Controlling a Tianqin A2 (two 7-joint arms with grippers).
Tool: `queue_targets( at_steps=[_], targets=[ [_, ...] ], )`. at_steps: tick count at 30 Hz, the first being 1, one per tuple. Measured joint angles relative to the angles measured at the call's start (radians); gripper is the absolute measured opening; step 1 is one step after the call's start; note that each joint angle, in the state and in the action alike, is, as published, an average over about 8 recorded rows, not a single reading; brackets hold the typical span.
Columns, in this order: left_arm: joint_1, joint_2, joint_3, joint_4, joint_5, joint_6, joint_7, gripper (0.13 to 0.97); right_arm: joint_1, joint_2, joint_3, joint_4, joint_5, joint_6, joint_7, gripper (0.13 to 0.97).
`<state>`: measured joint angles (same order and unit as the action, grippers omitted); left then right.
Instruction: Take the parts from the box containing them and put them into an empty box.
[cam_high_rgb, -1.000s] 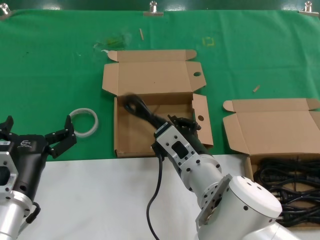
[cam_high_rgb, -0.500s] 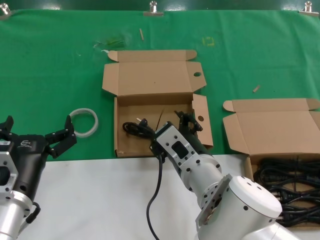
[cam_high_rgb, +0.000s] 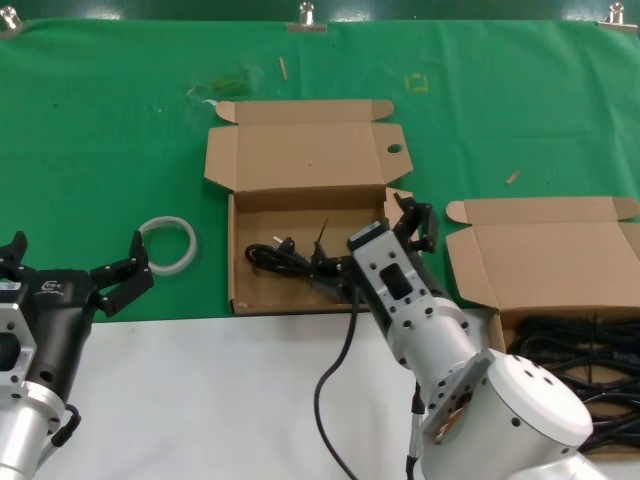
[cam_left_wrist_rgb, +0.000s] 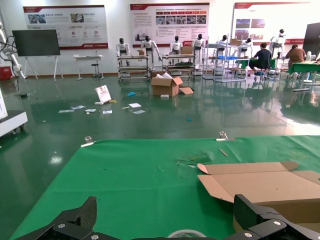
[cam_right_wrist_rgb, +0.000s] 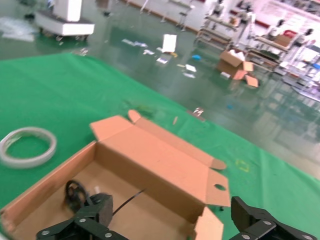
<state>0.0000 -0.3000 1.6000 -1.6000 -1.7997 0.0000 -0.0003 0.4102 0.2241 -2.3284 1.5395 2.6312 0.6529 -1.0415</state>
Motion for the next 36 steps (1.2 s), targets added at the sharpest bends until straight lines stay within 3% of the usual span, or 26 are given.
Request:
queue_targets(
  at_steps=[4, 13, 22, 36],
  targets=[
    [0.0, 0.0, 0.0, 0.0, 0.0, 0.0, 0.0, 0.965, -0.025, 0.0, 0.044, 0.004, -0.05, -0.039, 0.062, 0.784],
    [0.0, 0.0, 0.0, 0.0, 0.0, 0.0, 0.0, 0.965, -0.081, 0.0, 0.144, 0.012, -0.164, -0.129, 0.206, 0.906],
    [0.0, 0.0, 0.0, 0.0, 0.0, 0.0, 0.001, 0.965, -0.138, 0.0, 0.244, 0.02, -0.279, -0.219, 0.349, 0.962],
    [0.0, 0.0, 0.0, 0.0, 0.0, 0.0, 0.0, 0.965, -0.225, 0.0, 0.4, 0.033, -0.457, -0.359, 0.572, 0.966]
  ],
)
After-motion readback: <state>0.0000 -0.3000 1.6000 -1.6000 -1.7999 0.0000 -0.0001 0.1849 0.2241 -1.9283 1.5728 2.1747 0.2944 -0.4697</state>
